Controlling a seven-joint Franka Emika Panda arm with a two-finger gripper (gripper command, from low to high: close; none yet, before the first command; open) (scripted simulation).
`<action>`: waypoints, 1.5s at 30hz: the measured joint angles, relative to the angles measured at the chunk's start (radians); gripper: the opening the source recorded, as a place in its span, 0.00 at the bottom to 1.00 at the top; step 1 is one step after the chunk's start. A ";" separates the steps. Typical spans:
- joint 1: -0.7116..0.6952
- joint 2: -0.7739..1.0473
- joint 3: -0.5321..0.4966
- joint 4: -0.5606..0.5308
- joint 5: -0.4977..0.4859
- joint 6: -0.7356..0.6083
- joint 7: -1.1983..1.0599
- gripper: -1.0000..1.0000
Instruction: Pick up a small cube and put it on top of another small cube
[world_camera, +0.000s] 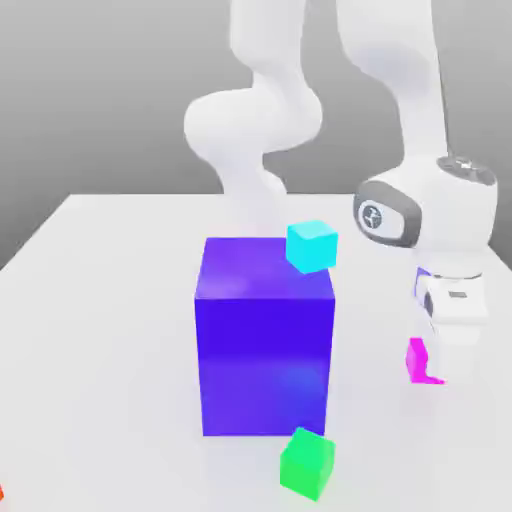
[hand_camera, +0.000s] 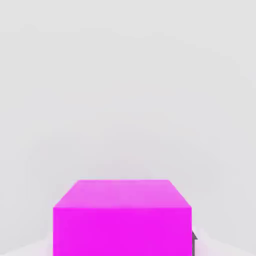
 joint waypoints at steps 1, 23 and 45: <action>-0.012 -0.008 -0.002 0.010 0.010 -0.015 -0.031 0.00; -0.246 -0.042 -0.007 0.329 0.262 -0.115 -0.970 0.00; -0.403 0.013 -0.052 0.276 0.119 -0.200 -1.715 0.00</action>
